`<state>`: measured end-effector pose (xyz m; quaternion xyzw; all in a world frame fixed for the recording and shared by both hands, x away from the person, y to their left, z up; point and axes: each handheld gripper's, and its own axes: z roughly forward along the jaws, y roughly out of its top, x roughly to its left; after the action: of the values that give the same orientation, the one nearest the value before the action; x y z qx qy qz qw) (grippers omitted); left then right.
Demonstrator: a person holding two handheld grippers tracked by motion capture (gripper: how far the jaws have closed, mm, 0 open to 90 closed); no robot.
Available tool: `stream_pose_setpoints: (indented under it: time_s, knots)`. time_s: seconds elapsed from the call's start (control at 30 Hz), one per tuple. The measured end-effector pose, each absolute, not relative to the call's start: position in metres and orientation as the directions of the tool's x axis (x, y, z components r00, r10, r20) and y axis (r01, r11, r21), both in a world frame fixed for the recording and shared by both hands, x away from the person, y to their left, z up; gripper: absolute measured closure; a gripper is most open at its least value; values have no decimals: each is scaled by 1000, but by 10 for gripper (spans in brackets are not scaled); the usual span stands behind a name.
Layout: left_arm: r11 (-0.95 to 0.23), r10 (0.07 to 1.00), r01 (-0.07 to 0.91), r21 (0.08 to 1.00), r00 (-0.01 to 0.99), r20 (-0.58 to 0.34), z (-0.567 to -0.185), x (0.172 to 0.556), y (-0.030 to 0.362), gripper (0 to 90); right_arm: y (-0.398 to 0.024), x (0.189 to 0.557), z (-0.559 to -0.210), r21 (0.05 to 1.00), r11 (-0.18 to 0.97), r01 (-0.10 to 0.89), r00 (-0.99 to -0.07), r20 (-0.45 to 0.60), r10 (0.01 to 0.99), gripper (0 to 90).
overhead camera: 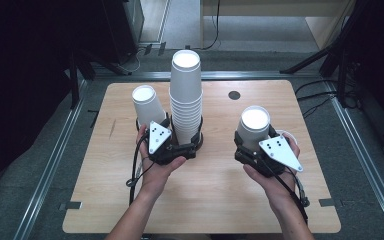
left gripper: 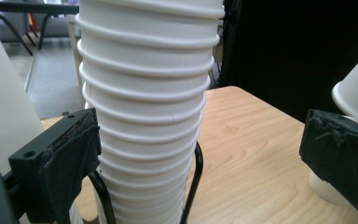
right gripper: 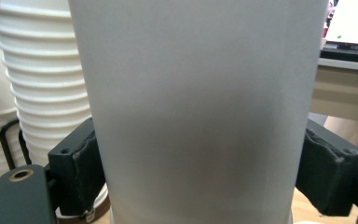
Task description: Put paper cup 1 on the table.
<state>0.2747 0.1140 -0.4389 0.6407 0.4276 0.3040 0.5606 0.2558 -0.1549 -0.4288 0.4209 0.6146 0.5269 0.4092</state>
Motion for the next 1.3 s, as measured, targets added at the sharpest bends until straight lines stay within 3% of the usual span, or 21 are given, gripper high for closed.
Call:
stream_pose_setpoints:
  time_s: [0.37,0.63,1.3]
  knots:
    - [-32,876,232,972,475,-85,-441,256,115,0,-153,246,-462,973,217,81,-320,-181,930,144]
    - [-56,869,265,963,488,-84,-451,249,116,0,-155,248,-479,970,219,105,-329,-174,928,144]
    - [-143,820,278,950,571,-44,-458,228,114,0,-124,246,-494,910,414,-6,-368,-387,846,146]
